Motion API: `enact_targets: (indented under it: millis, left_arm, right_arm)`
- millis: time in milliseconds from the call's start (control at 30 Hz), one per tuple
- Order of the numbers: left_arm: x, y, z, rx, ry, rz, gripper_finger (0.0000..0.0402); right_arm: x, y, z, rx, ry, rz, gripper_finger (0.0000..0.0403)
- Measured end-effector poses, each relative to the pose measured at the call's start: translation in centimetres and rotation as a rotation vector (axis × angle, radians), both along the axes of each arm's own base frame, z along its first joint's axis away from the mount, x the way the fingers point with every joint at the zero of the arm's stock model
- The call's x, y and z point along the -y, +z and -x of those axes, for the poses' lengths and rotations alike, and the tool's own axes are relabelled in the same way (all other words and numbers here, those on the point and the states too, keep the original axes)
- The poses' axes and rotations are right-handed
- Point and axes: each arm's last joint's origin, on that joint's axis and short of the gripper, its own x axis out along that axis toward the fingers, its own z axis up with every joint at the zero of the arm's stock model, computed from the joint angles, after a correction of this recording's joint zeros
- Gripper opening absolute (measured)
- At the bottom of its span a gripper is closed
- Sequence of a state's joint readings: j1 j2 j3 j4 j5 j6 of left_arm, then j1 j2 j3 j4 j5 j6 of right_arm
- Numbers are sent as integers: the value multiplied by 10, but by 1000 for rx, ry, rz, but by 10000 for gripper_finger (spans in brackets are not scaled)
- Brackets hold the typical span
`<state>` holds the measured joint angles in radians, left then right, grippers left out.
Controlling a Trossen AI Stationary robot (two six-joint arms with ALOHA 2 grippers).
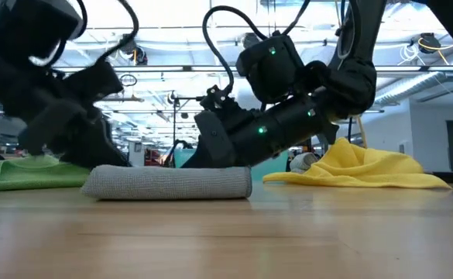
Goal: Fold microfiber towels
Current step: Fold the dark gray microfiber cloth
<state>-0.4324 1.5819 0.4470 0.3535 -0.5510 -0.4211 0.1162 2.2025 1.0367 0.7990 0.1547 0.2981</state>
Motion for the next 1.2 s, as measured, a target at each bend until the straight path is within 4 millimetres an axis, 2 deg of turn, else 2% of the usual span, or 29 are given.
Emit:
enact_targets:
  millis: [300, 500, 667, 900, 1200]
  left_arm:
    - [5, 38, 7, 122, -89, -2, 93]
    - [21, 44, 16, 146, -161, -8, 93]
    - [32, 41, 22, 157, -139, 12, 93]
    - [41, 38, 21, 183, -154, 64, 93]
    - [80, 29, -5, 101, -287, -37, 93]
  right_arm:
    - [-3, 44, -2, 117, 68, 19, 4]
    - [-12, 64, 3, 146, 179, 20, 4]
    - [-31, 60, 12, 39, 236, 38, 4]
    - [-70, 53, 25, -47, 261, 32, 4]
    - [-100, 62, 40, -67, 279, 90, 4]
